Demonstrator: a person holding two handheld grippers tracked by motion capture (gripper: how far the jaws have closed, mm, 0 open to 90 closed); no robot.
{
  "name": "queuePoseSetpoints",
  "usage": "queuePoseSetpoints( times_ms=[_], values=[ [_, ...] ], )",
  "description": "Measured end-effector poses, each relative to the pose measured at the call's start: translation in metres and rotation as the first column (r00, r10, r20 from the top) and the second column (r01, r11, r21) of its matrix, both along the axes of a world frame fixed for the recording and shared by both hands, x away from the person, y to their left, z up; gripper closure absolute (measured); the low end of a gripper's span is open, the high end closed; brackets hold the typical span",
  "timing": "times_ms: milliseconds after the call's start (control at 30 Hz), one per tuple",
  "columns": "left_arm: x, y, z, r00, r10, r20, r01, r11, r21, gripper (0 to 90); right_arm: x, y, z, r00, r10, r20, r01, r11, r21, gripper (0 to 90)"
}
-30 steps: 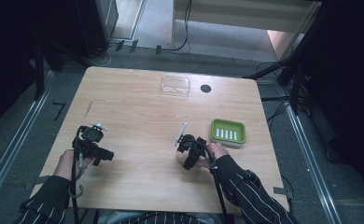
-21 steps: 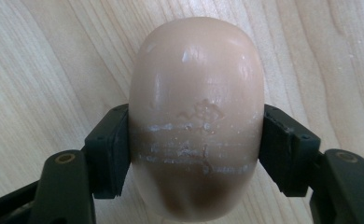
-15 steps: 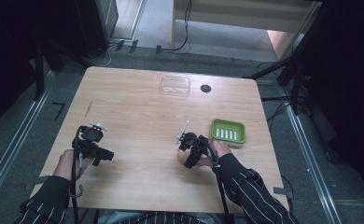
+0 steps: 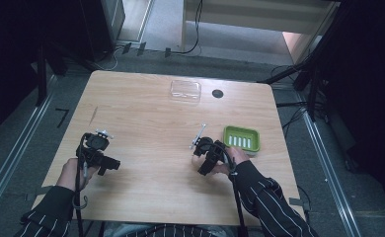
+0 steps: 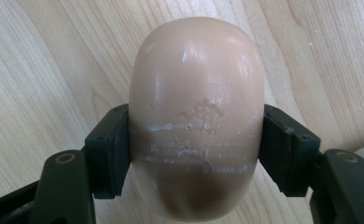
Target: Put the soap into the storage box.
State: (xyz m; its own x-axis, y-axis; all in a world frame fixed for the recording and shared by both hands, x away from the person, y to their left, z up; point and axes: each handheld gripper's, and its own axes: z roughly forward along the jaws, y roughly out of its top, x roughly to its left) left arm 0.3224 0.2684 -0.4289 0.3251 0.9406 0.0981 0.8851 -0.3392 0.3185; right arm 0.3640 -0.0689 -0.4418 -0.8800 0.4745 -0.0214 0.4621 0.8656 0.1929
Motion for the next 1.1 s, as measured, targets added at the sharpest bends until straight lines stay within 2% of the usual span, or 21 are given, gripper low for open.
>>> queuePoseSetpoints(
  times_ms=[100,367,833,1100],
  values=[
    [0.000,0.000,0.000,1.0000,0.000,0.000,0.000,1.0000,0.000,14.8,0.001,-0.002,0.001,0.9999,0.010,-0.002,-0.010,1.000,-0.001,33.6],
    [0.000,0.000,0.000,1.0000,-0.004,-0.003,0.004,1.0000,-0.001,14.8,-0.001,-0.009,0.001,0.9999,-0.009,-0.009,0.009,1.000,0.000,33.6],
    [0.000,-0.001,0.000,1.0000,-0.003,-0.003,0.003,1.0000,-0.001,14.8,0.003,-0.022,0.010,0.9989,-0.043,0.016,0.043,0.999,0.012,33.6],
    [0.000,-0.001,0.000,1.0000,-0.002,-0.005,0.002,1.0000,-0.002,14.8,0.006,-0.030,0.012,0.9983,-0.056,0.013,0.056,0.998,0.014,33.6]
  ],
)
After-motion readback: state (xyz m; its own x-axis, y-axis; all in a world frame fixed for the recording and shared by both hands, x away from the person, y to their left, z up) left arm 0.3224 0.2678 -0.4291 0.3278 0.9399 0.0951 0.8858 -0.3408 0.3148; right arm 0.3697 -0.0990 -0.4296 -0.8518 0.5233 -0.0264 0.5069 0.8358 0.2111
